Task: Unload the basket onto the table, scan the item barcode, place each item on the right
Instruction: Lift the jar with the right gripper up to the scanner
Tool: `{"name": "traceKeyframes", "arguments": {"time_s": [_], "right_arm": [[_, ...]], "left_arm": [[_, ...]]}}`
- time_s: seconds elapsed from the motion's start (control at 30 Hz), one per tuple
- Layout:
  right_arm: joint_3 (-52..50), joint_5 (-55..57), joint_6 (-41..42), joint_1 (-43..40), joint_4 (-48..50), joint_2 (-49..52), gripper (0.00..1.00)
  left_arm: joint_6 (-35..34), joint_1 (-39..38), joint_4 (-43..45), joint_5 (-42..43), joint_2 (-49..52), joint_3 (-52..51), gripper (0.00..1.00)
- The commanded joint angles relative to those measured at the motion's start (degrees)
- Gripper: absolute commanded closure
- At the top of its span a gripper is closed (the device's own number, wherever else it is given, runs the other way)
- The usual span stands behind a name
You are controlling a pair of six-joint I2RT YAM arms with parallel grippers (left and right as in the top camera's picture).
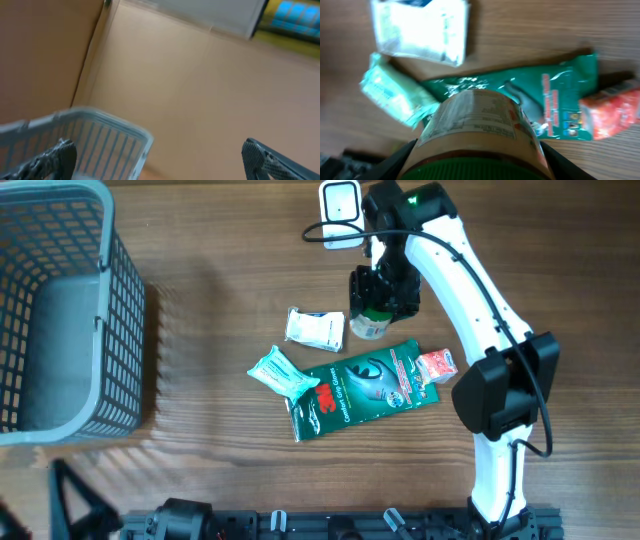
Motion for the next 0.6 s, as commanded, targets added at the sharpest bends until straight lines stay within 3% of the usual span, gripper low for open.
{"name": "traceKeyframes", "arguments": {"time_s": [0.0,0.17,0.3,0.47,0.57], "right_arm": [[1.5,-4.9,-2.7,0.2,-0.2,-3.2,0.49],[1.5,-4.8,-2.9,0.2,-0.2,-3.3,0.48],[1.5,-4.8,-2.9,0.2,-0.2,-3.3,0.44],[1.5,-4.4,-2.8,0.2,-0.2,-3.3,0.44],[1.5,-4.4,-2.8,0.2,-0.2,-3.3,0.45]], "left_arm": [[-4.4,0.3,1.5,-2.6,-0.1,-8.6,0.0],[-6.3,0.3,15.2,-2.1,-0.1,-29.7,0.0],[-1.6,0.3,27.9,10.9,-0.1,-45.3,0.0],[6.1,0.3,30.0,24.1,-0.1,-50.9,0.0],[8.9,0.3,26.6,27.5,-0.1,-51.0,0.0]]}}
